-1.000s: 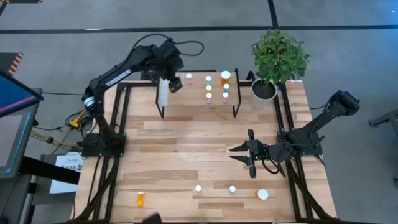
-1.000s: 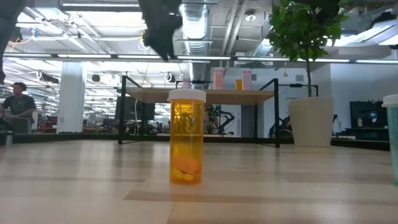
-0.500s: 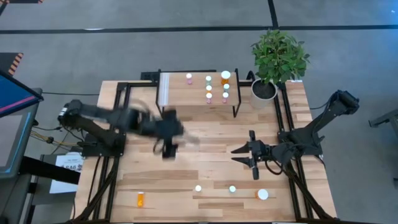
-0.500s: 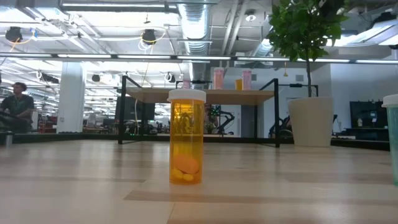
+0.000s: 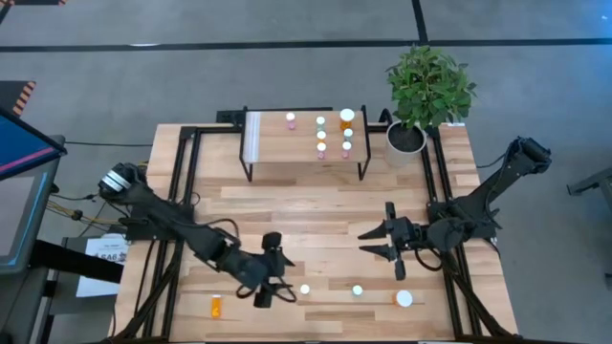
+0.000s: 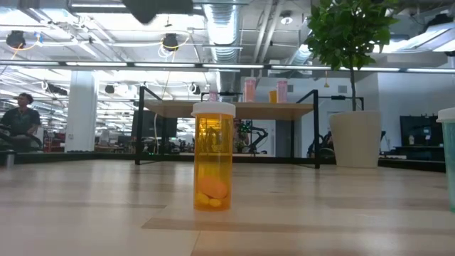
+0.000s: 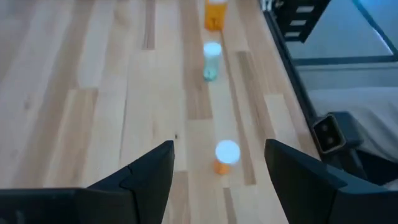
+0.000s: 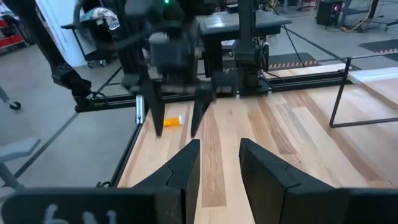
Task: Pick and place medicine bottles onto shelf by color
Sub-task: Put the right small orange pill bottle on the shelf
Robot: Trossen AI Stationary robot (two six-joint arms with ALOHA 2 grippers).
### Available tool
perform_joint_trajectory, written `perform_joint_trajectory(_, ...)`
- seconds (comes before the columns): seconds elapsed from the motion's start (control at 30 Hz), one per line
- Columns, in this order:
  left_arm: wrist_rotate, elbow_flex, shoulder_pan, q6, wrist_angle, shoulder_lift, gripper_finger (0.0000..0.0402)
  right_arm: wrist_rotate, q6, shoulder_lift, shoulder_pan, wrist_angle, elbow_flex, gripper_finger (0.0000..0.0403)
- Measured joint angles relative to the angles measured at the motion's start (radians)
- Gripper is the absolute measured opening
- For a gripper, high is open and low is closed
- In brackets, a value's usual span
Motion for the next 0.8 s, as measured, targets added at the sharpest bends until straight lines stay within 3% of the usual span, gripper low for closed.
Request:
perform_joint_trajectory(0.3,0.142,0.002,0.051,0.009,0.120,0.153,0.0239,0.001,-0.002,0.000,0.002,-0.009,0.000,0.0133)
perform_joint_trajectory(0.8,0.116,0.003,0.044,0.009,0.178,0.261,0.0316,0.001,0.000,0.002,0.002,-0.008,0.000,0.0134)
